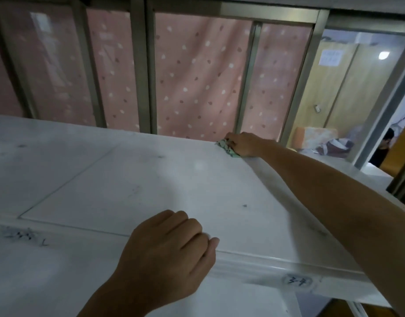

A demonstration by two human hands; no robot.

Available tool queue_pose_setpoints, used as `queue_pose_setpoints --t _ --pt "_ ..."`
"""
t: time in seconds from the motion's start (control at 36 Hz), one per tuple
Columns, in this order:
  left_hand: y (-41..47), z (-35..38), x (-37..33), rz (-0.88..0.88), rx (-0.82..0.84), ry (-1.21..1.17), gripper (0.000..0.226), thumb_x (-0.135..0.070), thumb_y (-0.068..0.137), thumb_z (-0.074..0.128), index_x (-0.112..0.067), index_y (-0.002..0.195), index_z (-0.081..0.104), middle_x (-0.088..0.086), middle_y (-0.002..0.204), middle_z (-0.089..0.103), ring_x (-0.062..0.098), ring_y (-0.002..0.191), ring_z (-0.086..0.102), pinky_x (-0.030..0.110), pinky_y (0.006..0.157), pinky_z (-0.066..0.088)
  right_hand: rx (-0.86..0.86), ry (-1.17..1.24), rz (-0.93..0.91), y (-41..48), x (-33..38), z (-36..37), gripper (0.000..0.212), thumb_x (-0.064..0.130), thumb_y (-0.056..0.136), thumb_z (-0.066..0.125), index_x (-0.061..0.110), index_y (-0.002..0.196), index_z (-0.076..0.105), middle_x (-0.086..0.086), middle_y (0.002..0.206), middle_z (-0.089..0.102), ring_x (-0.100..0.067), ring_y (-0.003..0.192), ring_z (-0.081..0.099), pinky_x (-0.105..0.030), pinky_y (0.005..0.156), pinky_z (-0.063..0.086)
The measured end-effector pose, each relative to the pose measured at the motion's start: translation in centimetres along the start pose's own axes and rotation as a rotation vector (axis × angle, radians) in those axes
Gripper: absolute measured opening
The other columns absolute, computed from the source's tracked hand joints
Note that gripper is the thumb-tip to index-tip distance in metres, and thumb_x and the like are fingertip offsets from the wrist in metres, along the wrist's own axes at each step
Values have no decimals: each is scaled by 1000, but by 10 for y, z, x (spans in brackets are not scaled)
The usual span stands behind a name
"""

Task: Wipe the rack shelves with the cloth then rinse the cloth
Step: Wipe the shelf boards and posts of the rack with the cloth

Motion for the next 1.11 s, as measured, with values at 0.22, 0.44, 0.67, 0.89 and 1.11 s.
queue_pose_setpoints --t 0.22,0.44,0.67,0.89,1.11 --pt "-12 -9 9 -80 -67 -4 39 -15 90 73 -12 52 61 2 57 54 24 51 48 37 47 44 1 53 -399 34 126 -7 39 35 107 29 34 145 40 -2 114 56 -20 93 51 -24 80 34" --pt "-7 -14 8 -119 -87 -41 46 -15 91 69 -13 49 51 2 54 44 22 51 37 31 49 33 21 184 -807 -47 185 -22 40 27 107 37 29 147 42 23 99 58 0 68 52 -9 70 40" --pt "-9 -15 10 -114 -81 -74 44 -16 91 70 -13 51 52 2 55 50 23 51 40 37 46 37 -125 230 -829 -74 174 -19 36 21 106 44 23 141 51 2 88 67 -5 60 48 -4 63 36" --pt "-15 -18 15 -92 -40 -89 38 -15 90 71 -13 55 59 2 59 57 25 54 45 37 49 38 -10 26 -240 5 113 -11 35 32 106 32 24 138 42 -11 97 65 -25 75 56 -31 72 44" --pt "-29 -30 19 -113 -69 -58 39 -14 90 73 -12 53 60 2 59 60 24 53 50 36 50 43 24 -30 -179 87 152 -4 37 28 105 32 17 139 40 -20 121 60 -32 94 55 -35 79 40"
Point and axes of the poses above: each hand's wrist, its own y-axis towards the middle knuckle, its own z-axis out of the palm, x = y × z, the point moved 4 cm from there along y, towards the middle knuckle
